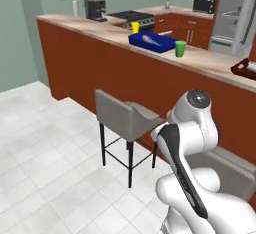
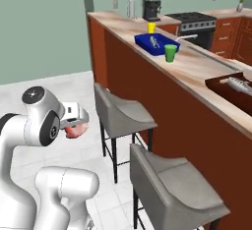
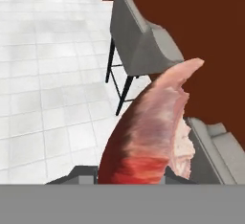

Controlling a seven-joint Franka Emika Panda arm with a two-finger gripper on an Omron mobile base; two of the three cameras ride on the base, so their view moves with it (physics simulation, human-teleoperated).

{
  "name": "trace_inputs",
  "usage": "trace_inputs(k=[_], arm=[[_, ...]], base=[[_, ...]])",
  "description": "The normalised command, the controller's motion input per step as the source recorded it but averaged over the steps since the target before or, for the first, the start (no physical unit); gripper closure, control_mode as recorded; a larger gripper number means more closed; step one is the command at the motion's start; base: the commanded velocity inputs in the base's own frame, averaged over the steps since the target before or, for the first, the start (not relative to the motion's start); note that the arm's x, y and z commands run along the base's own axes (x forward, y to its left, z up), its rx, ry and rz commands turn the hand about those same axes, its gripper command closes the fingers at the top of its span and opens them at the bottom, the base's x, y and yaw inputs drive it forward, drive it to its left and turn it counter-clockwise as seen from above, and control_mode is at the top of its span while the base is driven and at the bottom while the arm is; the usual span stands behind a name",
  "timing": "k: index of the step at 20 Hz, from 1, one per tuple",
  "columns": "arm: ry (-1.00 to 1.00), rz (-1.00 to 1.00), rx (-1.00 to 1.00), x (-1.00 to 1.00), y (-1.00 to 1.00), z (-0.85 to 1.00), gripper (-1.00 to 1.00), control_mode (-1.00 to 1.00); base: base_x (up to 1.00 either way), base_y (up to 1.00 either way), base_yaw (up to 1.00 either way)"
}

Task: Gather the sweet potato and avocado from the fridge and place them on a tray on the dining counter. Then gather the steak and fish from the fridge and place them on the other tray.

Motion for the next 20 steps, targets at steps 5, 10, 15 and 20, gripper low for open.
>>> trace_inputs(k=[5,10,15,20], arm=[[0.0,0.0,0.0,0.0,0.0,0.0,1.0,1.0],[0.0,0.0,0.0,0.0,0.0,0.0,1.0,1.0],[0.0,0.0,0.0,0.0,0.0,0.0,1.0,1.0],[0.0,0.0,0.0,0.0,0.0,0.0,1.0,1.0]], base=[[0.69,0.84,-0.4],[0.48,0.91,-0.38],[0.42,0.81,-0.39],[0.55,0.73,-0.44]])
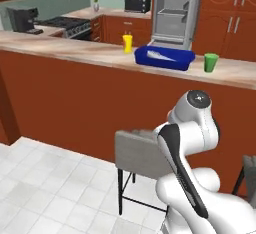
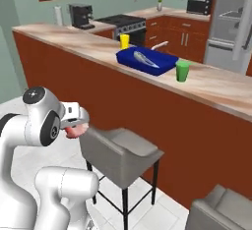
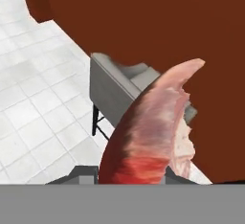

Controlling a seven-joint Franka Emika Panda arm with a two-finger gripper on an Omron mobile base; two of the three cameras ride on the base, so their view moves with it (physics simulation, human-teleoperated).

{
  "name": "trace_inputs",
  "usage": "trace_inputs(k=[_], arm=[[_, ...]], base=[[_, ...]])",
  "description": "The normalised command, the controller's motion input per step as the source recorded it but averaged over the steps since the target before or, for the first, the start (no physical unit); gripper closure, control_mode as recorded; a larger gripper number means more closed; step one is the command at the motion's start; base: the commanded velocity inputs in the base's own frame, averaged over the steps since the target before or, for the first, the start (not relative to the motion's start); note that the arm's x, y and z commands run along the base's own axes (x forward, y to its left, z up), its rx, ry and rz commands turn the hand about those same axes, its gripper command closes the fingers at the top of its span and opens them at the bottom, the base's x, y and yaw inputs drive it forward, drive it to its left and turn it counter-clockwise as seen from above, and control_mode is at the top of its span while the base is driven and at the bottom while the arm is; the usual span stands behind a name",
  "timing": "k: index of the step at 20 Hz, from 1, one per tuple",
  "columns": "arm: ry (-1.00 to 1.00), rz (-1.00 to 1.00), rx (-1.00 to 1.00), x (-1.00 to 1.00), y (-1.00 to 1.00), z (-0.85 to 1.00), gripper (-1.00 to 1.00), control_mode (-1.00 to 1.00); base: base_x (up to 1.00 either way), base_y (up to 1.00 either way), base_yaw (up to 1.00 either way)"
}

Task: Gather the sweet potato and avocado from the fridge and place them on a tray on the dining counter. Then gather the steak and fish from the fridge and place them on the other tray.

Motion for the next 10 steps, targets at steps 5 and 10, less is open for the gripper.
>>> trace_inputs(k=[5,10], arm=[[0.0,0.0,0.0,0.0,0.0,0.0,1.0,1.0],[0.0,0.0,0.0,0.0,0.0,0.0,1.0,1.0]], base=[[0.57,0.64,-0.47],[0.64,0.28,-0.49]])
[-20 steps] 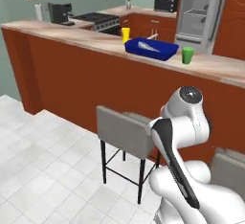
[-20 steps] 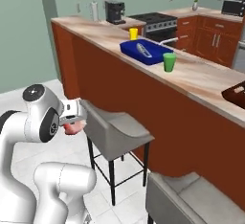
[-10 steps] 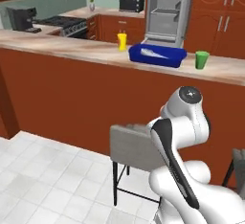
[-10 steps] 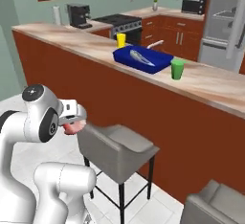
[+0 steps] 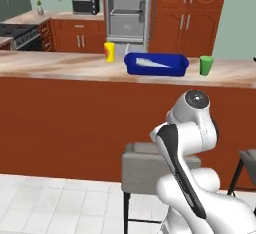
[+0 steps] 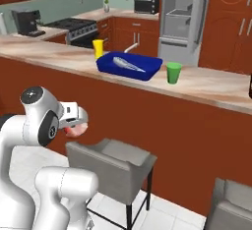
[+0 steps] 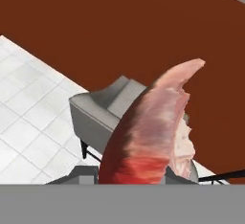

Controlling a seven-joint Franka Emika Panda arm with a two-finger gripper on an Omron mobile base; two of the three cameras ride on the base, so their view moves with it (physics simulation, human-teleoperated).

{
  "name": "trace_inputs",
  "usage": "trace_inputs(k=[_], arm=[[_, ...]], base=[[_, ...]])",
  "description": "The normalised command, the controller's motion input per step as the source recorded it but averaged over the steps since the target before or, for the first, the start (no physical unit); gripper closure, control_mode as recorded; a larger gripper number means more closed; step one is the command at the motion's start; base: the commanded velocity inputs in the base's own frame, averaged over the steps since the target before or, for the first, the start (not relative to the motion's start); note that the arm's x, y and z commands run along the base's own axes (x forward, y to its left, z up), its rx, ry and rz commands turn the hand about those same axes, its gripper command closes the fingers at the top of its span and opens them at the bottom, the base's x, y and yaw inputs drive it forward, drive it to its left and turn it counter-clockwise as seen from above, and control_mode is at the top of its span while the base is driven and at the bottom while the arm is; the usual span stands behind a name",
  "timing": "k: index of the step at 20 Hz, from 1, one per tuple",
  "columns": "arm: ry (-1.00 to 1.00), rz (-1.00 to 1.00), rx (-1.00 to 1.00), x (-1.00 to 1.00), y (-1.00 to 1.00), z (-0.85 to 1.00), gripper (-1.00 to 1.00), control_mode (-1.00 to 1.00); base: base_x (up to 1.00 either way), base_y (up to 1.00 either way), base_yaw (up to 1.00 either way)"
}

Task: Gather the sweet potato and avocado from the fridge and place them on a tray on the dining counter. Then gather the steak and fish from the fridge and place them on the other tray.

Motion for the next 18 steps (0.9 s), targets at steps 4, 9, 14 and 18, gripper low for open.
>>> trace_inputs(k=[4,9,14,18], arm=[[0.0,0.0,0.0,0.0,0.0,0.0,1.0,1.0],[0.0,0.0,0.0,0.0,0.0,0.0,1.0,1.0],[0.0,0.0,0.0,0.0,0.0,0.0,1.0,1.0],[-0.19,-0.12,0.0,0.9,0.24,0.6,1.0,-1.0]], base=[[0.63,0.33,-0.48],[0.58,0.44,-0.43],[0.63,0.4,-0.29],[0.0,0.0,0.0]])
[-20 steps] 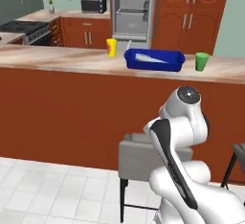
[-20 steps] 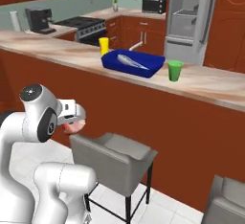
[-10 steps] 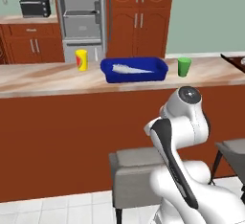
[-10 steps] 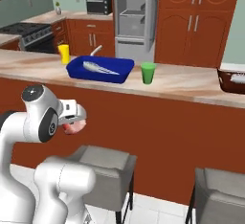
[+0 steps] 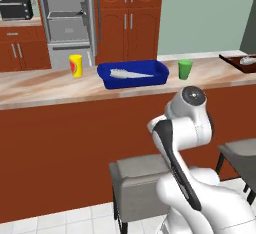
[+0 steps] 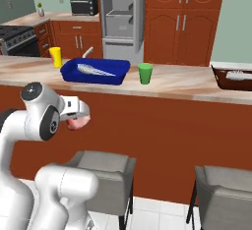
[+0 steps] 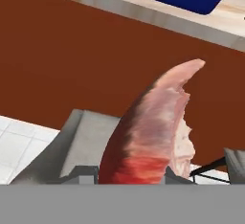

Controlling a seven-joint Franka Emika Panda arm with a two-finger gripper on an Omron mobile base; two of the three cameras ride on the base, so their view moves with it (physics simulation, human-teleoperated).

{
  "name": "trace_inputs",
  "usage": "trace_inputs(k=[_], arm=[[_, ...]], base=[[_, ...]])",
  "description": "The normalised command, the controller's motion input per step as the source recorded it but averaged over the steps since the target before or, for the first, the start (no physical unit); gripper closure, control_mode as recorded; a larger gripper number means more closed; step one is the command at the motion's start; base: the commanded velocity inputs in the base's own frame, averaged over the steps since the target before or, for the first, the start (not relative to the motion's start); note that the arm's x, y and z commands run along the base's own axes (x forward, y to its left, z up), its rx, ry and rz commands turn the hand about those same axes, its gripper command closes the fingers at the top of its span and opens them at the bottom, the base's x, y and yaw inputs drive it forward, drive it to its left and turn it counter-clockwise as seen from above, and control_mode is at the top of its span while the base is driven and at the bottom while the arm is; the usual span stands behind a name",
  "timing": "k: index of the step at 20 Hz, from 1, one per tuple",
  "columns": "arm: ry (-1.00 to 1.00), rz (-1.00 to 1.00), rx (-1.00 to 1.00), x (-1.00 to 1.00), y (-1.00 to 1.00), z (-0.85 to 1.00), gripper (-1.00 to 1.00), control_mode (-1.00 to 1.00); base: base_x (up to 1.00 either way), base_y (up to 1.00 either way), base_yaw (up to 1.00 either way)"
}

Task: Gather the sweet potato and avocado from the fridge and place them on a tray on the dining counter. Then gather the steak and fish from the fridge and place them on the other tray.

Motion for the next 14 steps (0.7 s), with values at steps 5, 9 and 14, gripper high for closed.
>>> trace_inputs(k=[5,9,14], arm=[[-0.14,-0.04,0.0,1.0,0.14,0.72,1.0,-1.0],[-0.08,0.0,0.01,1.0,0.02,0.62,1.0,-1.0],[0.0,0.0,0.03,1.0,0.07,0.66,1.0,-1.0]], base=[[0.0,0.0,0.0],[0.0,0.0,0.0],[0.0,0.0,0.0]])
